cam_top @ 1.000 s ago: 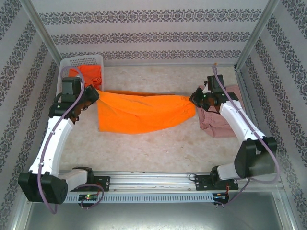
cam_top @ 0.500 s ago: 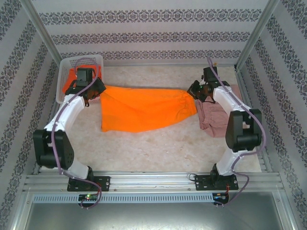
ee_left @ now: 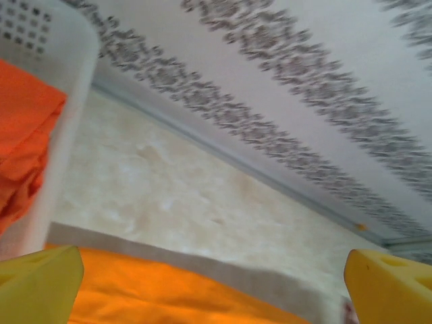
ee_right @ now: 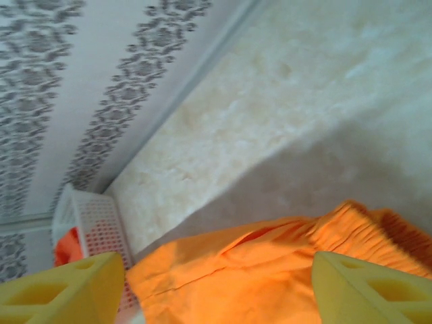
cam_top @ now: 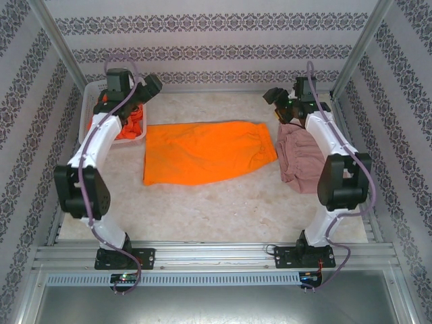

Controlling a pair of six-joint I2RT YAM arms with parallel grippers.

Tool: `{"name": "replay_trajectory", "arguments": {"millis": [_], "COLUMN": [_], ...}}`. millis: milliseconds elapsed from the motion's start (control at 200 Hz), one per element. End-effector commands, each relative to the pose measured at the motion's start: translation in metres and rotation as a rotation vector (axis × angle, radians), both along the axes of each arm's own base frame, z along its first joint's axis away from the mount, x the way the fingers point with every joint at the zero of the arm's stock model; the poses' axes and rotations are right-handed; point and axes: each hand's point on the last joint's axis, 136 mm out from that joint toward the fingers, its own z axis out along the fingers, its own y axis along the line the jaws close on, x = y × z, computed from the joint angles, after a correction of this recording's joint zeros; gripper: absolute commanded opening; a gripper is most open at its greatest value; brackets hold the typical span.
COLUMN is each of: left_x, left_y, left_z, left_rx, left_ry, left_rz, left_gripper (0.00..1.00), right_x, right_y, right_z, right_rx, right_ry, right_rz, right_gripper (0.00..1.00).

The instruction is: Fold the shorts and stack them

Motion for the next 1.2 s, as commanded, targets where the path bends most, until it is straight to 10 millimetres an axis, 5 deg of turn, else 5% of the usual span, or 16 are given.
{"name": "replay_trajectory", "arguments": {"millis": [0, 170, 360, 515, 669, 934, 1194], "left_x": [-0.027, -0.052, -0.067, -0.08, -0.096, -0.123, -0.158], "left_y": [-0.02, -0.057, -0.089, -0.108, -0.105, -0.092, -0.081], "left_z": [0.016, -0.045, -0.119, -0.167, -0.211, -0.247, -0.264], "left_rx": [-0.087, -0.168, -0.217, -0.207, -0.181, -0.137, -0.137], "left_ry": [-0.077, 0.035, 0.168, 0.258, 0.347, 0.415, 0.457], "left_rz": [-0.06, -0.138, -0.172, -0.194, -0.179, -0.144, -0.11], "left_gripper": [1.0, 1.0, 1.0, 1.0, 1.0, 1.0, 1.0], "right_x": [-0.018, -0.034, -0.029, -0.008, 0.019, 0.042, 0.032], "right_y": [0.03, 0.083, 0.114, 0.124, 0.122, 0.103, 0.097], "right_z": [0.007, -0.024, -0.059, -0.079, -0.102, -0.144, -0.171], "right_rx": [-0.009, 0.009, 0.023, 0.049, 0.065, 0.102, 0.107], "right_ry": [-0.035, 0.035, 0.102, 0.142, 0.184, 0.275, 0.341], "right_rz": [0.079, 0.234, 0.299, 0.296, 0.259, 0.166, 0.148], "right_gripper": [0.76, 0.81, 0.83, 0.85, 0.85, 0.86, 0.86]}}
